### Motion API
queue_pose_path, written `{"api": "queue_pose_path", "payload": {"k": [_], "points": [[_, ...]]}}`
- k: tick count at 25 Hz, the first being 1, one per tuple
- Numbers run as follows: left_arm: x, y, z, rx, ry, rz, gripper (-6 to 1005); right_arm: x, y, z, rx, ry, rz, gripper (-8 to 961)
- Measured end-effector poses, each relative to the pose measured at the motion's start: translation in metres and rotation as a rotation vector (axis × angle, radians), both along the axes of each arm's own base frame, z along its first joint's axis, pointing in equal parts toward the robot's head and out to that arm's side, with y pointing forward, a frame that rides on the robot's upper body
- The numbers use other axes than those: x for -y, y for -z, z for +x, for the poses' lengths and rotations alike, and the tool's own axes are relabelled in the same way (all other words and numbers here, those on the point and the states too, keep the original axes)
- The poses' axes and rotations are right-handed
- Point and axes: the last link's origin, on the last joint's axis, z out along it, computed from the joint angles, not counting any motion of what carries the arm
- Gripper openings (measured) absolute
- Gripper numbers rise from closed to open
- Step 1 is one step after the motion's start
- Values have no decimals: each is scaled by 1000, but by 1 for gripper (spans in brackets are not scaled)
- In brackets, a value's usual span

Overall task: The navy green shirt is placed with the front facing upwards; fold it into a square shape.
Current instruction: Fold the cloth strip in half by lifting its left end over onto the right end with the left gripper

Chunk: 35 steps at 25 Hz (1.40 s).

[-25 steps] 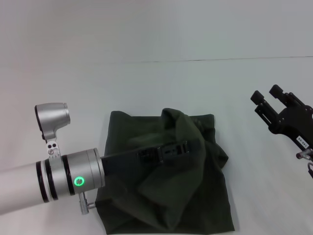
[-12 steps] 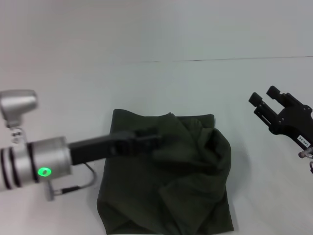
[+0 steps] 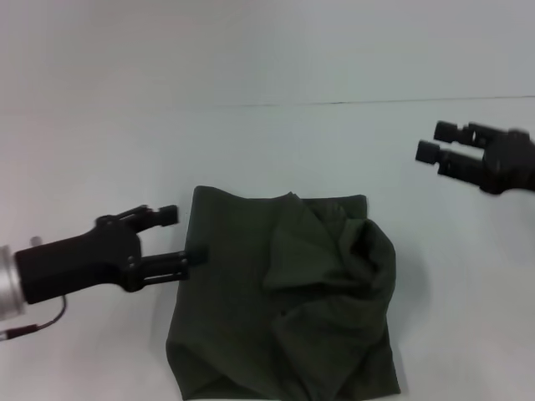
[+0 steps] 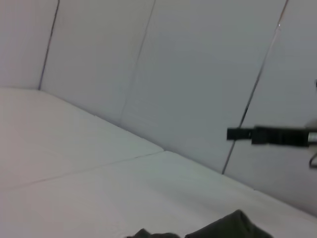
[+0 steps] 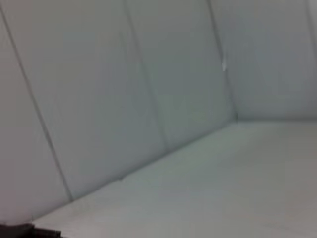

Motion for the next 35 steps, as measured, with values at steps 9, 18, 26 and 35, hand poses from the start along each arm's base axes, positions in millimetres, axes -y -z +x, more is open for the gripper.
{"api": "queue_pose_path", "payload": {"k": [9, 18, 26, 35], "points": [[14, -3, -17, -40, 21, 69, 919, -31, -24, -91, 292, 124, -307, 603], [17, -3, -19, -45, 41, 93, 920, -39, 4, -140, 596, 233, -511, 602], [20, 0, -21, -37, 50, 102, 919, -32, 24, -165, 744, 163, -564, 600], [21, 0, -22, -27, 41, 111, 920, -25, 53, -179, 870, -4, -584, 599]]}}
